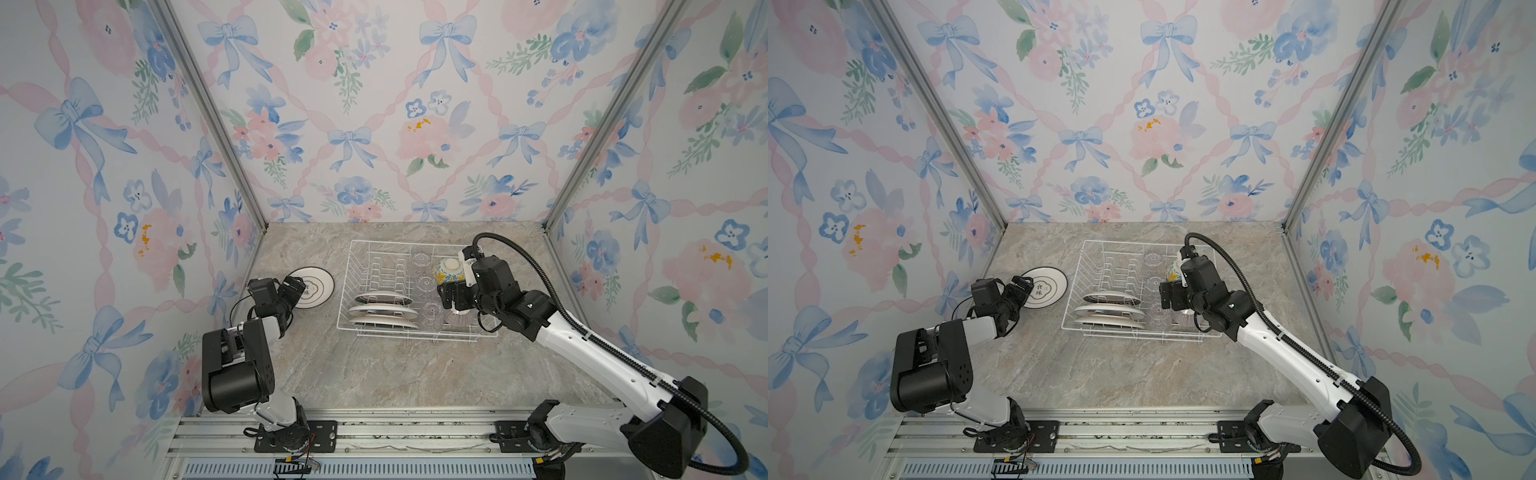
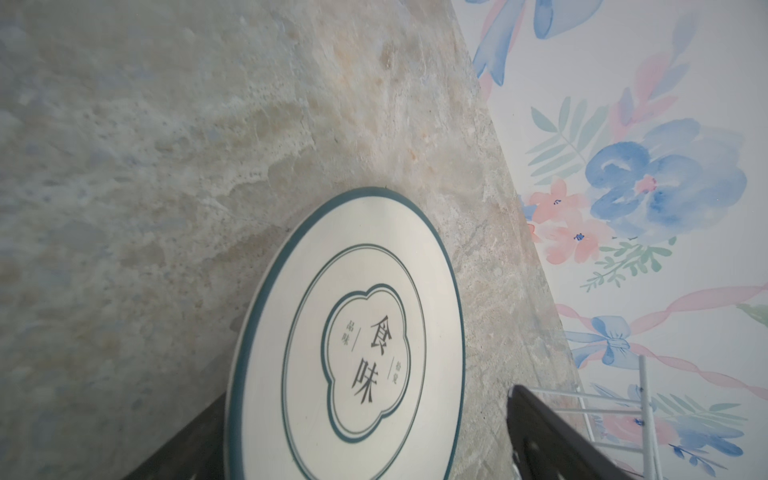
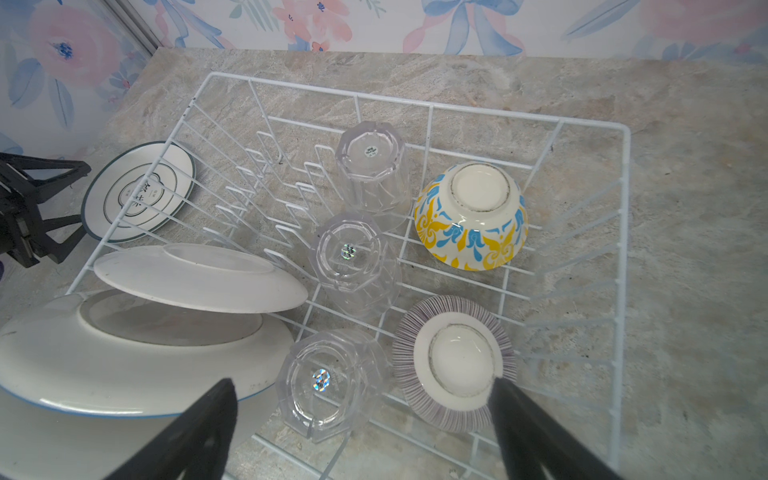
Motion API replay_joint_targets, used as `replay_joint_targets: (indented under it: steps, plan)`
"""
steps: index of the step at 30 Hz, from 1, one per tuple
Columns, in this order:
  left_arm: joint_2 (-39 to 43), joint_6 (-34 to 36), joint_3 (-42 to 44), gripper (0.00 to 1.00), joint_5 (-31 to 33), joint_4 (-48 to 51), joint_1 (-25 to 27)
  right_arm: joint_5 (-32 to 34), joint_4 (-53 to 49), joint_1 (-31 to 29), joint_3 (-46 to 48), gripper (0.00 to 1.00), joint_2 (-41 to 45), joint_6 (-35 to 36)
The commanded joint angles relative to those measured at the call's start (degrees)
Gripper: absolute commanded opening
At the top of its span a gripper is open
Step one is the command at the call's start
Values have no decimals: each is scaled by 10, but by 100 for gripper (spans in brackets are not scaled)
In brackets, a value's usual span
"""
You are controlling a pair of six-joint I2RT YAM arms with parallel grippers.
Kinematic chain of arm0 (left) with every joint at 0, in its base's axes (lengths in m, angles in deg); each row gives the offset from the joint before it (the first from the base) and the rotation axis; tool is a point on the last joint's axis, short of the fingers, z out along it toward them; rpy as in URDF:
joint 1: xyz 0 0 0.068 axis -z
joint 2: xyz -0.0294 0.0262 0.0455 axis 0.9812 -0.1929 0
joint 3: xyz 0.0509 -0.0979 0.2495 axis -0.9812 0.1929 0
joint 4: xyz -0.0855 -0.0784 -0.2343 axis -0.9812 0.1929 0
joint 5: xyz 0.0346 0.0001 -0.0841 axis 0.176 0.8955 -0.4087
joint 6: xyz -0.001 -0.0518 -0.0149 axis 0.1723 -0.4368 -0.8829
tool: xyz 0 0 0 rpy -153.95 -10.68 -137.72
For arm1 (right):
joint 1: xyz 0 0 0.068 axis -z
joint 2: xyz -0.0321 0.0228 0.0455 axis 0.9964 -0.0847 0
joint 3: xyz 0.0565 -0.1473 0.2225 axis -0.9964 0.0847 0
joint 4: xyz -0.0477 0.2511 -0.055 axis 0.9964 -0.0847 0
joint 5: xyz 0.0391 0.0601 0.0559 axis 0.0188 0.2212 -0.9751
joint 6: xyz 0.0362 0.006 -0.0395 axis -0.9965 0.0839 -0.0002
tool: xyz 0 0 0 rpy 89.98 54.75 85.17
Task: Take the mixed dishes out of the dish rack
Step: 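Open the left gripper to release the plate on the table, then lift the left gripper off the plate while the right reaches toward the white plates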
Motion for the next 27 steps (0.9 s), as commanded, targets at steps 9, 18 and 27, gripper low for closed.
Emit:
replay_joint_targets:
  steps: [9,18,27]
  plan:
    - [25,56,-3,98,65,83,2,-20,-10,-8,-15,97,-13,25]
    - [71,67,5,98,70,96,22,-29,-19,-25,-18,96,-20,35]
    - [171,80,35,98,94,124,77,-31,-19,-62,-20,97,-18,53]
